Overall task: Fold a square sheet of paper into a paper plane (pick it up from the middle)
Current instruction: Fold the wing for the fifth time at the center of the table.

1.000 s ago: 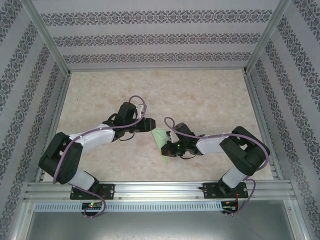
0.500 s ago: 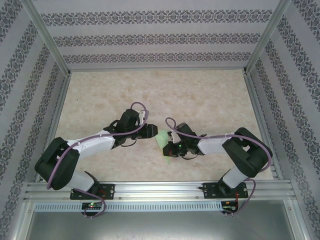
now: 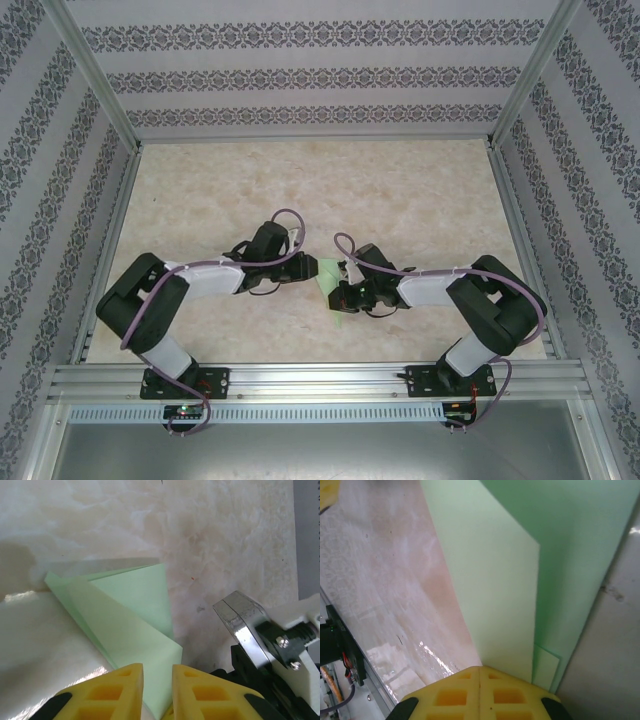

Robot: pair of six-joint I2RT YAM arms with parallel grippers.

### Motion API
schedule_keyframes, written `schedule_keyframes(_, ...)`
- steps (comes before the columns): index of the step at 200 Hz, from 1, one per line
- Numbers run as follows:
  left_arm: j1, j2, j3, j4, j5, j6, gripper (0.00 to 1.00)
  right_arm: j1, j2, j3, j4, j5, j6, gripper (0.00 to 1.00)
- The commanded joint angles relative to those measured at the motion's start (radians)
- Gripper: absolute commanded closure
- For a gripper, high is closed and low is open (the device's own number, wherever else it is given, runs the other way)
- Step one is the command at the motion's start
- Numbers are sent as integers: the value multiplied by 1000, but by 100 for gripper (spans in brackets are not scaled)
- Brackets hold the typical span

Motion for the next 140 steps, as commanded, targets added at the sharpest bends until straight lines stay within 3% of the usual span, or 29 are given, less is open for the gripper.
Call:
schedule_keyframes(1, -22, 39, 39, 75, 80, -4, 78, -19, 52, -1, -69, 93, -23, 96)
schedule_keyframes(76, -65, 80, -3, 108, 151, -12, 77, -18, 76, -3, -40, 77, 2, 96)
schedule_keyframes(140, -69, 133, 27, 58, 15, 5, 80, -15, 99, 2, -19, 70, 15, 96)
